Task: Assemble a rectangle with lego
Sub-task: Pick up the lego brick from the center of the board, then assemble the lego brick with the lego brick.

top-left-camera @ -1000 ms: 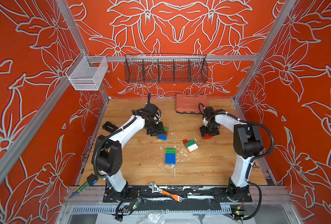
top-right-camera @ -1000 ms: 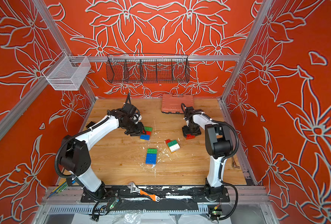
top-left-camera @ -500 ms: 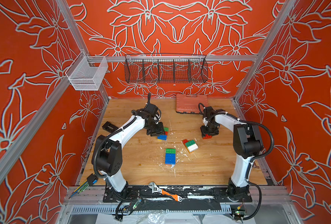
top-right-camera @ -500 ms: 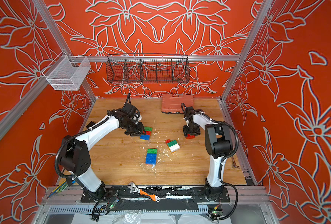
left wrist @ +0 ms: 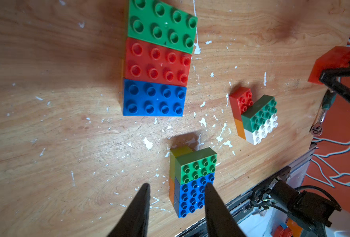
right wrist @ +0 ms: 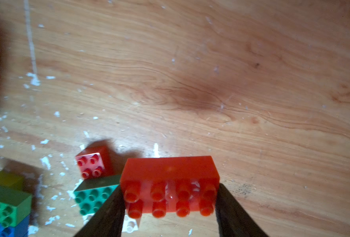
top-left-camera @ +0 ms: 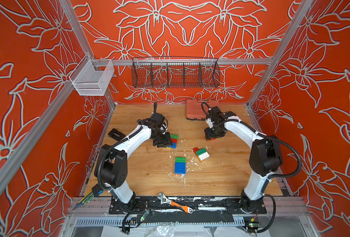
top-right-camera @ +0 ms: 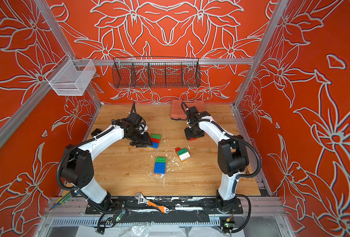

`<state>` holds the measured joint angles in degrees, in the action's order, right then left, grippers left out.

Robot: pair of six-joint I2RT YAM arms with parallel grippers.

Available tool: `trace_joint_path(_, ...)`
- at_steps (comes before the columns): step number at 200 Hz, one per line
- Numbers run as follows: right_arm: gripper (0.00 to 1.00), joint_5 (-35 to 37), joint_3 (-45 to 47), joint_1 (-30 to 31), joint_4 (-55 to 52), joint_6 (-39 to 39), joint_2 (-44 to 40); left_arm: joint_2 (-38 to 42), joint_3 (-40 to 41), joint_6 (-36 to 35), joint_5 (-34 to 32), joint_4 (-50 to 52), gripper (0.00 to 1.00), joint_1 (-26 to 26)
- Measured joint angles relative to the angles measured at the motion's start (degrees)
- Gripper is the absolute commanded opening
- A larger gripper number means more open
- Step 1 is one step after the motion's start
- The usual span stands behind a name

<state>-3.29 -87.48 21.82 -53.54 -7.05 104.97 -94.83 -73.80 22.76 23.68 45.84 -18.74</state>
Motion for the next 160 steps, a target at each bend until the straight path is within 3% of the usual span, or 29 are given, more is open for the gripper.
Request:
trace_joint_path(75,0.57,-2.2,-2.8,8.8,-1.7,-3.5,3.4,3.4,4.0,0.2,0.2,-1.4,0.42,2.2)
trace_joint_path(160,0.57,-1.8,-0.9,11.3,-1.1,-4.5,6.8,3.6,5.4,0.2,1.0,-1.9,0.42,3.1)
